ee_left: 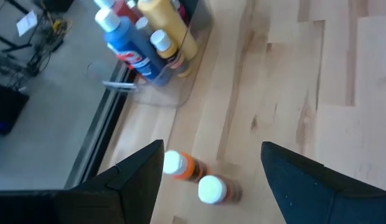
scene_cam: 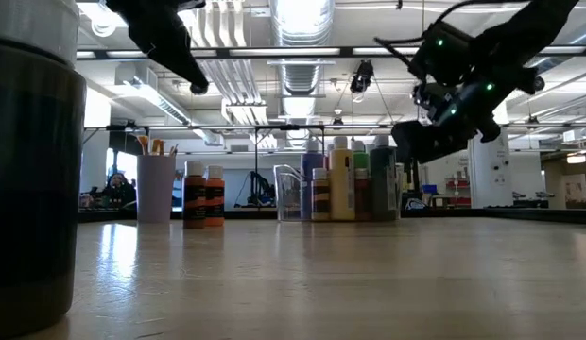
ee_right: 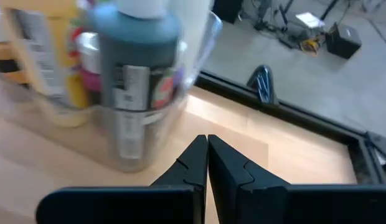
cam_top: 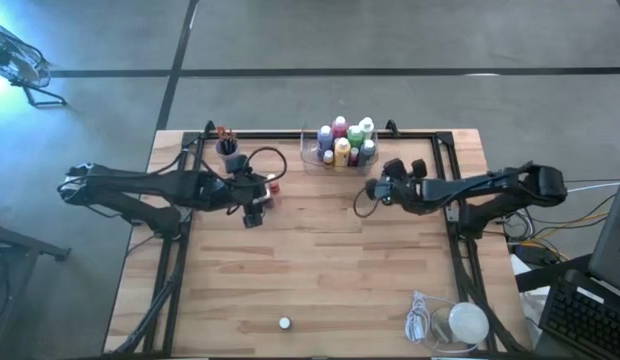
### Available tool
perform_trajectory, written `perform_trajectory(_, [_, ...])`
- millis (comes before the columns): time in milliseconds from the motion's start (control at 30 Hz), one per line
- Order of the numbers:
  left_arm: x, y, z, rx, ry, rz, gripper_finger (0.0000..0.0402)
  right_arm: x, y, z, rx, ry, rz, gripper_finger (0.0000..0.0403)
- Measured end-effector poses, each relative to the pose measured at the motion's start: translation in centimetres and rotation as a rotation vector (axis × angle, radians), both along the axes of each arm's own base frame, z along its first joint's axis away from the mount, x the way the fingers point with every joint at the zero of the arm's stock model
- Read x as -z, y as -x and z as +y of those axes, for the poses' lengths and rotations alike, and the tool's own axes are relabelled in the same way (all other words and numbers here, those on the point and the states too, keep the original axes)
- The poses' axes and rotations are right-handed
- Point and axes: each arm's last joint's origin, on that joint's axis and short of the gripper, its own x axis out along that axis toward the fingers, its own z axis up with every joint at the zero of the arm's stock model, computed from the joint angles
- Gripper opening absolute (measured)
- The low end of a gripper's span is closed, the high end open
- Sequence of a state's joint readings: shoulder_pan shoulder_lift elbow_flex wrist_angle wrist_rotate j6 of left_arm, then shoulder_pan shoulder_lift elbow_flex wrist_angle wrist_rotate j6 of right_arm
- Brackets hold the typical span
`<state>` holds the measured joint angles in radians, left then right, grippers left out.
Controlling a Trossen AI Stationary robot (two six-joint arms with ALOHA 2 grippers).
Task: Pick & Place Paint Supplies
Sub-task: Put the orange paint bottle into the transparent bin
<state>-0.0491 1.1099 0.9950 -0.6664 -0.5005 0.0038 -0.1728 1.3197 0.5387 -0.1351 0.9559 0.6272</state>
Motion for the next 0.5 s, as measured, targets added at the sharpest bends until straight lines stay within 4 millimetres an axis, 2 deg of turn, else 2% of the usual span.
perform_trajectory(133, [-0.3,0.3,0.2,-0.048,-0.004,0.017,0.0273,-0.8,-0.3,1.4,-0.020,0.040,0.003,0.0008])
perform_trajectory(233, [-0.3,0.5,0.6,-0.103,0.017,0.015,0.0273,-0.7,0.0,1.6,0.009,-0.012,-0.037,0.0008])
perform_trajectory(500, [0.0,0.5,1.9,-0.181,0.036,0.014,0.0273,2.2,0.6,0.0,0.130,-0.073,0.044,0.0008])
